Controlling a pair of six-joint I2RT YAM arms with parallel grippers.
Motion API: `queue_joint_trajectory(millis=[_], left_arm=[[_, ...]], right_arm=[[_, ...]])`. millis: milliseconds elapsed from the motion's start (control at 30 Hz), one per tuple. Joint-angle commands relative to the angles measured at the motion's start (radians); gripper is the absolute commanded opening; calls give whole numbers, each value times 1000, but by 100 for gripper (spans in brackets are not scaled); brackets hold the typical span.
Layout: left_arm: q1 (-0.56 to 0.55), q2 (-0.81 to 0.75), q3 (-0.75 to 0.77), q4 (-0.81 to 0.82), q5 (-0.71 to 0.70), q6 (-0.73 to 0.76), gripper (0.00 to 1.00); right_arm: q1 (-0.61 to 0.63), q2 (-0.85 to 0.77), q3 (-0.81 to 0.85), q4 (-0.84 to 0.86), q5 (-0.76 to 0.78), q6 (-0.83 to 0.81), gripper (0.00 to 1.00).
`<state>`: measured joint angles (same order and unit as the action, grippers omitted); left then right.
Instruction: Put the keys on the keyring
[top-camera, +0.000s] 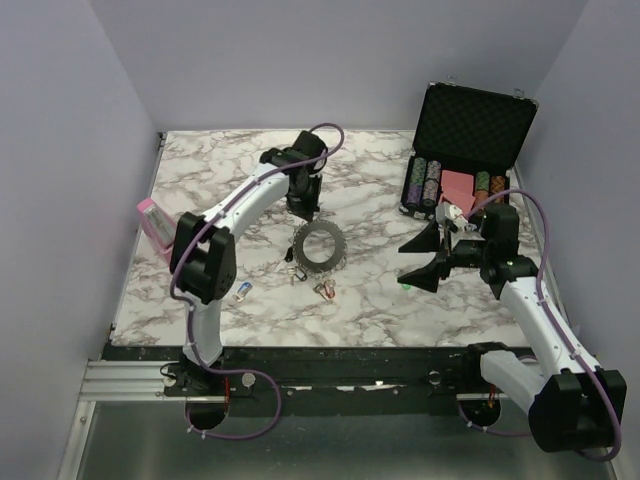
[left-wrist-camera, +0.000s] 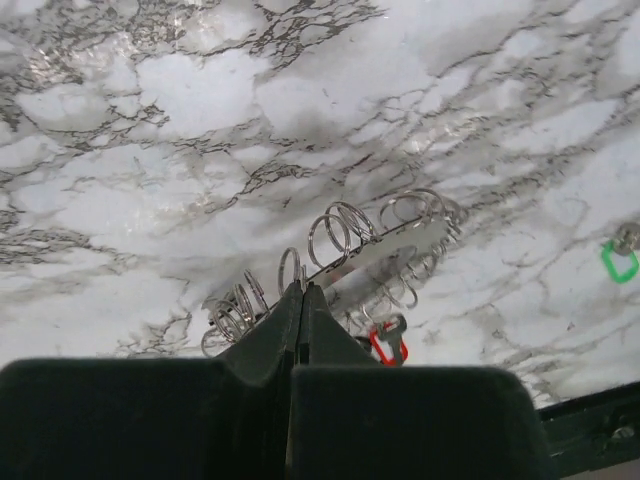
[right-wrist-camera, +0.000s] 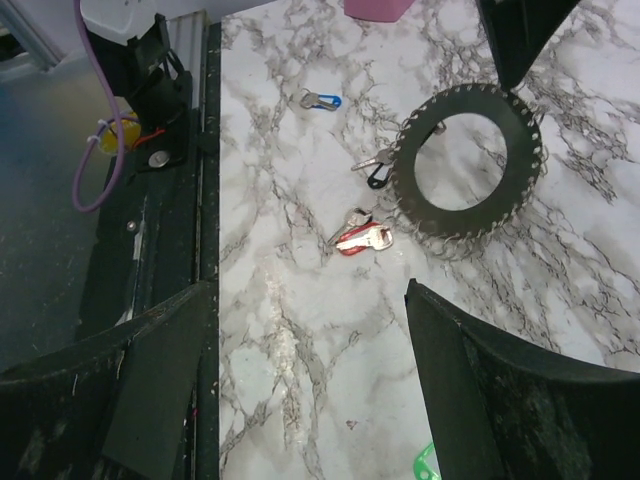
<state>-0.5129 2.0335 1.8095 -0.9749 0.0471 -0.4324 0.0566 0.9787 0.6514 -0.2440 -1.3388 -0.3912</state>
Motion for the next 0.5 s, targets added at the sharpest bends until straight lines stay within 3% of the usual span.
queue_joint_trajectory(millis=[0, 133, 233, 433, 467], left_arm=[[-6, -188, -97, 145, 49, 147, 0], [-19, -324, -174, 182, 115, 276, 0], [-42, -455, -251, 220, 169, 398, 0], [-116, -682, -387, 317, 264, 642, 0], [-124, -709, -403, 324, 290, 667, 0]], right_arm=[[-9, -5, 24, -121, -65, -150, 88], [-6, 47, 68, -308, -95, -381, 88], [3, 119, 175, -563, -85, -678, 89], [81, 412, 572, -1154, -42, -1190, 89], [94, 452, 627, -1175, -46, -1171, 88]])
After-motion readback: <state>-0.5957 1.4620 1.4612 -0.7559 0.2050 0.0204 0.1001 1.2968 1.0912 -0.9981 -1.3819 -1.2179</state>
